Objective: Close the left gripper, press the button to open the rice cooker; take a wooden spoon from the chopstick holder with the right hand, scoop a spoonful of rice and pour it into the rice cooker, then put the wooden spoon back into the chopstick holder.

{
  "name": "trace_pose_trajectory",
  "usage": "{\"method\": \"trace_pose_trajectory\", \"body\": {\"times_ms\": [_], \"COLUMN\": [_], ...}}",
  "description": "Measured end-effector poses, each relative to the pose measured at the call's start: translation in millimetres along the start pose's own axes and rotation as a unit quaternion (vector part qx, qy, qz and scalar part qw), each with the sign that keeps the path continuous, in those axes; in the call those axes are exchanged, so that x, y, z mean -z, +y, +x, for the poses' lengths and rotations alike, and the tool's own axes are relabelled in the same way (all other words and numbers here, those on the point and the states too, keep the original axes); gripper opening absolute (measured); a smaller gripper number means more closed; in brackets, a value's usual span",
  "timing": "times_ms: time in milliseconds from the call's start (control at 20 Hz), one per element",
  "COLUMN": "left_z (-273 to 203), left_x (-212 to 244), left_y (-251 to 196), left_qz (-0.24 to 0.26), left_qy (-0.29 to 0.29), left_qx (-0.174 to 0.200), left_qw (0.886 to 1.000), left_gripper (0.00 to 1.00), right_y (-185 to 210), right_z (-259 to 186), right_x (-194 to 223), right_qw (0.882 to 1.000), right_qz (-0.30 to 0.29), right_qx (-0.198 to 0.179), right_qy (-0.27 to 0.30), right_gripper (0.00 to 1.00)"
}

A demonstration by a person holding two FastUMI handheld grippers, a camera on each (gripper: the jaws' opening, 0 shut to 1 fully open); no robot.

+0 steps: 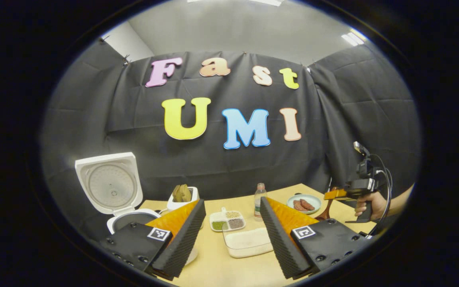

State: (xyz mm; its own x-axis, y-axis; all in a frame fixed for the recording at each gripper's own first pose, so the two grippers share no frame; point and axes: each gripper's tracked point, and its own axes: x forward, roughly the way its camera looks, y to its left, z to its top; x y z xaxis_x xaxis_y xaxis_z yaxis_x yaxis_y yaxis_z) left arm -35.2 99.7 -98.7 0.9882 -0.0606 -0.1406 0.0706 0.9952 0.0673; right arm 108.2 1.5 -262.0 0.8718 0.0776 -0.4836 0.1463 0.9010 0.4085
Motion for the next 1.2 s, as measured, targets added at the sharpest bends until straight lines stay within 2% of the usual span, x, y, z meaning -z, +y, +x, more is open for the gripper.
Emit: {"method": "trace_pose_trajectory", "body": {"times_ms": [150, 200, 300, 400, 500, 550, 650, 800, 850, 900, 1000, 1200], "left_z": [-3.6, -4.7, -2.5, -3.4, -3.6, -3.8, -0.9, 5.8, 6.9, 9.5, 13.2, 16.2], "left_x": [1.4, 1.0, 4.1, 3.5, 2.1, 1.2, -0.1, -10.0, -12.7, -17.4, -24.2, -44.1], "left_y": [5.9, 7.0, 8.7, 8.1, 6.6, 4.4, 1.0, -1.4, -0.3, 1.0, 7.3, 24.5], "left_qz": [0.001, -0.001, -0.005, -0.007, -0.009, -0.009, -0.008, -0.013, -0.013, -0.015, -0.02, -0.039], "left_qy": [0.004, 0.004, 0.006, 0.003, -0.001, -0.003, -0.005, -0.015, -0.019, -0.02, -0.02, -0.03], "left_qx": [-0.01, -0.012, -0.015, -0.016, -0.014, -0.011, -0.006, 0.001, -0.001, -0.002, -0.007, -0.008], "left_qw": [1.0, 1.0, 1.0, 1.0, 1.0, 1.0, 1.0, 1.0, 1.0, 1.0, 1.0, 0.999], "left_gripper": [0.96, 0.92, 0.96, 0.96, 0.95, 0.95, 0.96, 0.95, 0.99, 0.92, 0.95, 0.95], "right_y": [4.1, 4.7, 4.8, 2.5, -7.3, -13.8, -30.0, -26.4, -15.1, -4.7, 16.3, 70.2], "right_z": [16.4, 19.3, 18.1, 10.7, 8.3, 3.3, -13.2, -48.6, -65.2, -77.1, -94.4, -120.9], "right_x": [16.5, 20.1, 25.4, 27.9, 34.7, 28.6, 12.0, -17.1, -28.8, -39.6, -60.6, -88.3], "right_qw": [1.0, 1.0, 0.999, 0.999, 0.998, 0.997, 0.994, 0.987, 0.984, 0.982, 0.977, 0.969], "right_qz": [-0.013, -0.02, -0.032, -0.035, -0.058, -0.072, -0.101, -0.148, -0.161, -0.171, -0.186, -0.197], "right_qx": [0.002, 0.004, -0.002, -0.01, -0.001, 0.006, 0.035, 0.042, 0.03, 0.019, 0.002, -0.042], "right_qy": [-0.004, -0.006, -0.012, -0.012, 0.002, -0.003, -0.02, -0.055, -0.068, -0.081, -0.106, -0.14], "right_gripper": [0.05, 0.05, 0.06, 0.13, 0.23, 0.52, 1.0, 1.0, 1.0, 1.0, 0.99, 0.99]}}
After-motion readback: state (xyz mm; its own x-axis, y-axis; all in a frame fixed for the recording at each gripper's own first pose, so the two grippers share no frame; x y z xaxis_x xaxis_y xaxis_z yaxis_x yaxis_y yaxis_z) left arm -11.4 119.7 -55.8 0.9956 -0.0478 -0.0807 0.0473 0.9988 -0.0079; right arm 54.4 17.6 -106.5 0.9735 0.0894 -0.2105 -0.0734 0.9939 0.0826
